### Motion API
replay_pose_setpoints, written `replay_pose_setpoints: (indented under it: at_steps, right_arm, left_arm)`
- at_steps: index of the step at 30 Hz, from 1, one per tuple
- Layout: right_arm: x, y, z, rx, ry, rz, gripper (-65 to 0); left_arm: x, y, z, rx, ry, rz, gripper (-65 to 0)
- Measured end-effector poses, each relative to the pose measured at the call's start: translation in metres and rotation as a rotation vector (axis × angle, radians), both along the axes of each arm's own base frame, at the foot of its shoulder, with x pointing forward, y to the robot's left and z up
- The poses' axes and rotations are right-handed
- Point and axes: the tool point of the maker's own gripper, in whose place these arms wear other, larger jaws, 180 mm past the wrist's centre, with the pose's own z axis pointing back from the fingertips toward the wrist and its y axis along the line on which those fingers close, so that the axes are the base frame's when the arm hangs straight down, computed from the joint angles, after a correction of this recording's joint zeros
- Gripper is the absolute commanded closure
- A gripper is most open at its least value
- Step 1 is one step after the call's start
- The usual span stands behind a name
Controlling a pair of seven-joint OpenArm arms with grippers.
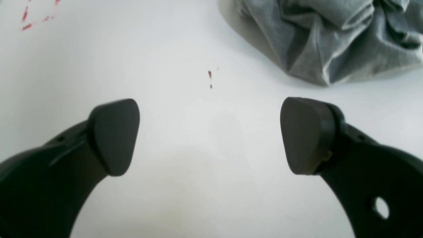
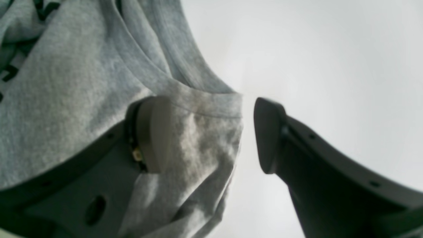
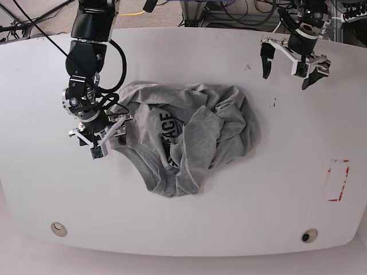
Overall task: Fold the T-shirt properly
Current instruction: 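Lower the right gripper onto the shirt edge and pinch it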
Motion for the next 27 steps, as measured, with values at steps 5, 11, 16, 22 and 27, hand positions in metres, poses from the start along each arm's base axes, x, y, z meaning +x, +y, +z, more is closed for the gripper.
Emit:
replay_pose_setpoints:
  at_steps: [5, 11, 16, 22, 27]
  right_arm:
    - [0.006, -0.013, -0.015, 0.021, 0.047, -0.015, -37.3]
    - [0.010, -0.025, -0.030, 0.037, 0.094, -0.024, -37.3]
    - [0.008, -0.025, -0.044, 0.053, 0.139, -0.022, -37.3]
    - [0.005, -0.011, -0.049, 0.073, 0.153, 0.032, -37.3]
    - [0.003, 0.002, -0.052, 0.104, 0.142, 0.037, -37.1]
  left_arm:
    - [0.002, -0.001, 0.001, -0.002, -0.008, -0.002, -65.0]
    - [0.001, 0.000, 0.001, 0.000, -0.004, 0.001, -65.0]
    - [0.001, 0.001, 0.001, 0.002, -0.004, 0.000, -65.0]
    - [0.001, 0.002, 0.001, 0.004, -0.004, 0.000, -65.0]
    - [0.001, 0.001, 0.001, 0.003, -0.005, 0.000, -65.0]
